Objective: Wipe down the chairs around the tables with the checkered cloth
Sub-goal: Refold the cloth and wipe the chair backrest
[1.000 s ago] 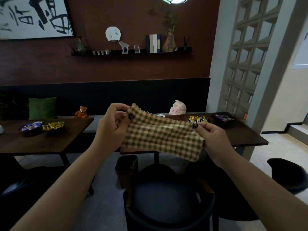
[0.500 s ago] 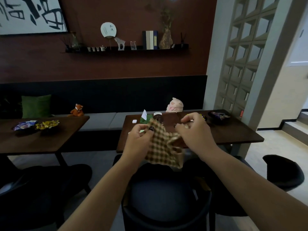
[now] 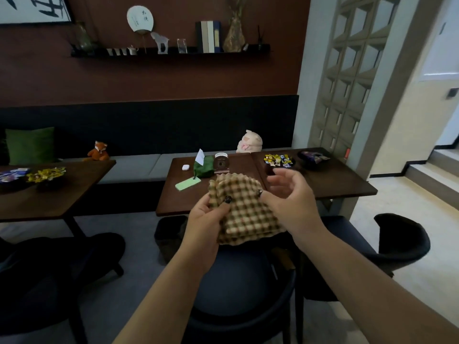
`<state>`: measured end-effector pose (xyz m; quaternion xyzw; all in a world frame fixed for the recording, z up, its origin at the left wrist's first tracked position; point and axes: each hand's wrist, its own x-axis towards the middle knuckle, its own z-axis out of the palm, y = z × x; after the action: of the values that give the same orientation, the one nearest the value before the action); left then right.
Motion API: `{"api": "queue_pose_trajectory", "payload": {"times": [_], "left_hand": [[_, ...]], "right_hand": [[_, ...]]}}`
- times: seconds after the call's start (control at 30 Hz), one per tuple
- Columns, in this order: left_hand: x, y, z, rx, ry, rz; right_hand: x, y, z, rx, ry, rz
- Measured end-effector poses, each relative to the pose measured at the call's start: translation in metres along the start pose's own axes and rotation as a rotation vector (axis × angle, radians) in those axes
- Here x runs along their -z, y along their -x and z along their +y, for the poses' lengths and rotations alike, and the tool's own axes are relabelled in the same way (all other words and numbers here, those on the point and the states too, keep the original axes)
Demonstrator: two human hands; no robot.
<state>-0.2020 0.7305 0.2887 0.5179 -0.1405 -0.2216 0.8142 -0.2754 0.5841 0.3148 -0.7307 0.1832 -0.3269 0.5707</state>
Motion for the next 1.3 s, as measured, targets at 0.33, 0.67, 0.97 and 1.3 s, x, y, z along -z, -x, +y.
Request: {"api": "queue_pose_trajectory", "payload": {"times": [0.33,0.67,0.97,1.3], "left_hand": [[-0.022,-0.019,-0.073,0.199,-0.214,0.072],[0.048,-0.080,-0.173,0.389,-0.434,0.161],[0.142,-0.153,-0.271,0.777,-0.598,0.119],[0.202,-0.165,-0.357,1.019,-0.835,0.009]], "right_hand": [[0.051,0.000,0.080,-0.782,-0.384,-0.408],[0.023,-0.033,0.201,-0.619,0.106,-0.292],[-0.047,-0.061,0.340,-1.070,0.197,-0.077],[-0.074,-0.057,0.421,-0.874,0.919,-0.688]]}}
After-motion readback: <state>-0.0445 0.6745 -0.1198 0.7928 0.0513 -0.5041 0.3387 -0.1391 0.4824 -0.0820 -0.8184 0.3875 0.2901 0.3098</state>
